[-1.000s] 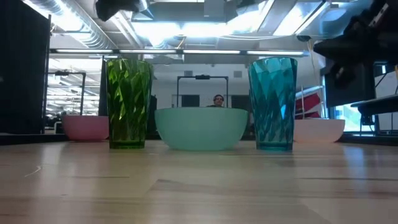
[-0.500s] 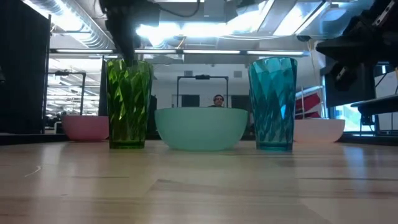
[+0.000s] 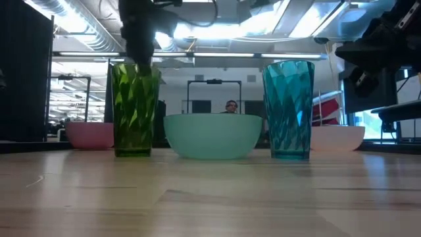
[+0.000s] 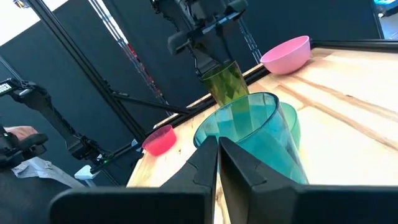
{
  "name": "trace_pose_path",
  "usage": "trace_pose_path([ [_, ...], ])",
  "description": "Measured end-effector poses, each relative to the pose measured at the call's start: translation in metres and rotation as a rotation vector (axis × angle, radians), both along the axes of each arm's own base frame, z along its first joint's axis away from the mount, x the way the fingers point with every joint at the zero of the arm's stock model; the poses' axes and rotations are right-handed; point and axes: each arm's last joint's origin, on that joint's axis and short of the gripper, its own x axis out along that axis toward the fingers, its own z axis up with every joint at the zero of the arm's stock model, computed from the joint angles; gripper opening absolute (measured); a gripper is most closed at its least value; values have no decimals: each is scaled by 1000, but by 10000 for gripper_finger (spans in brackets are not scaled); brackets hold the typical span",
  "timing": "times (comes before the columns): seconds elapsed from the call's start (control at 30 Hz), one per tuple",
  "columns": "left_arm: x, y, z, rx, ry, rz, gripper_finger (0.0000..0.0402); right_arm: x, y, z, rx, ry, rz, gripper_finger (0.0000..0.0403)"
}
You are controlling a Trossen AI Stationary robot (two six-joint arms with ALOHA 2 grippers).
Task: Nest bowls inside each other
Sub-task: Stack the green cup into the blue cup
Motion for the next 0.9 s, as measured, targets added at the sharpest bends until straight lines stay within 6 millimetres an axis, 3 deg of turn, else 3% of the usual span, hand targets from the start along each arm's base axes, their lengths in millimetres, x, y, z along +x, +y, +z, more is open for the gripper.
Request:
trace_pose_path([
  [0.6,18,16,-31,-7,145,-152,97,0,0,0,-1,0,0,1],
  [0.77,27,10,-46,-17,205,-223,15,0,0,0,-1,0,0,1],
  [0.83,29,6,-39,-19,200,-224,5,0,0,0,0,0,-1,1],
  [0.9,30,1,-20,-19,183,-209,3,0,0,0,2,0,-1,1],
])
